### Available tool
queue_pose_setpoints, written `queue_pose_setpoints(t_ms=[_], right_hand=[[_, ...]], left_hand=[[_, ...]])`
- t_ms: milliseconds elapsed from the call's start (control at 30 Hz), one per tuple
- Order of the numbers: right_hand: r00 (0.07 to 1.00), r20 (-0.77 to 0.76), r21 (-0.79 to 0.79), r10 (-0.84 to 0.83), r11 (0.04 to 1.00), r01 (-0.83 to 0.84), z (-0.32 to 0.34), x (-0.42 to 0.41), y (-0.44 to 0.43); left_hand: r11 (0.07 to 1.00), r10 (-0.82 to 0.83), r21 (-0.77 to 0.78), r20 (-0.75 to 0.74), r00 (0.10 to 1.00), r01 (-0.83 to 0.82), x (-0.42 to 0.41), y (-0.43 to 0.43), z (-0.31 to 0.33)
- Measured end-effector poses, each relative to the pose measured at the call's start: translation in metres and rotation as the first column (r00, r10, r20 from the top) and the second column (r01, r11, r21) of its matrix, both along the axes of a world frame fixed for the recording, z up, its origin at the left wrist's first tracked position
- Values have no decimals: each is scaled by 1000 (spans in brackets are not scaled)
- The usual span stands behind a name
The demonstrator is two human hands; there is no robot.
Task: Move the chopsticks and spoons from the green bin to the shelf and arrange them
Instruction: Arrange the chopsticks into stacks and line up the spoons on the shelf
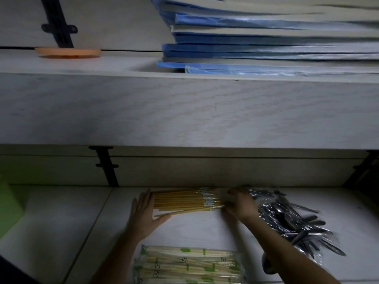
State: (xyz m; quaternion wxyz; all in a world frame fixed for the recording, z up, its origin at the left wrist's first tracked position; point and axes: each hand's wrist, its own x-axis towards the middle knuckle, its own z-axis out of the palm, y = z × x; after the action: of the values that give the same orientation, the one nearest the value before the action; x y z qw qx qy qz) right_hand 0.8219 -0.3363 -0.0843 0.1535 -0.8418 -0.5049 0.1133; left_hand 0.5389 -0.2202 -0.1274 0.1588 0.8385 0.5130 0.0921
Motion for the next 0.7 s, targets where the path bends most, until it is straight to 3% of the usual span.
queue_pose_setpoints(t_ms=[167, 367, 567, 700], right_hand=[[995, 86, -82, -45, 995, 52, 0, 6, -4], [991, 135, -139, 14, 990, 5, 4, 4, -2], [990, 123, -135, 72, 989, -56, 7, -4, -2], [996, 85, -57, -15, 998, 20, 10, -9, -4]], left_hand=[[989, 81, -136, 118, 990, -64, 1, -4, 8], [977, 125, -200, 235, 964, -78, 2, -3, 12], [948, 178, -304, 279, 943, -89, 4, 5, 12], [936, 273, -314, 363, 891, -159, 6, 6, 12]])
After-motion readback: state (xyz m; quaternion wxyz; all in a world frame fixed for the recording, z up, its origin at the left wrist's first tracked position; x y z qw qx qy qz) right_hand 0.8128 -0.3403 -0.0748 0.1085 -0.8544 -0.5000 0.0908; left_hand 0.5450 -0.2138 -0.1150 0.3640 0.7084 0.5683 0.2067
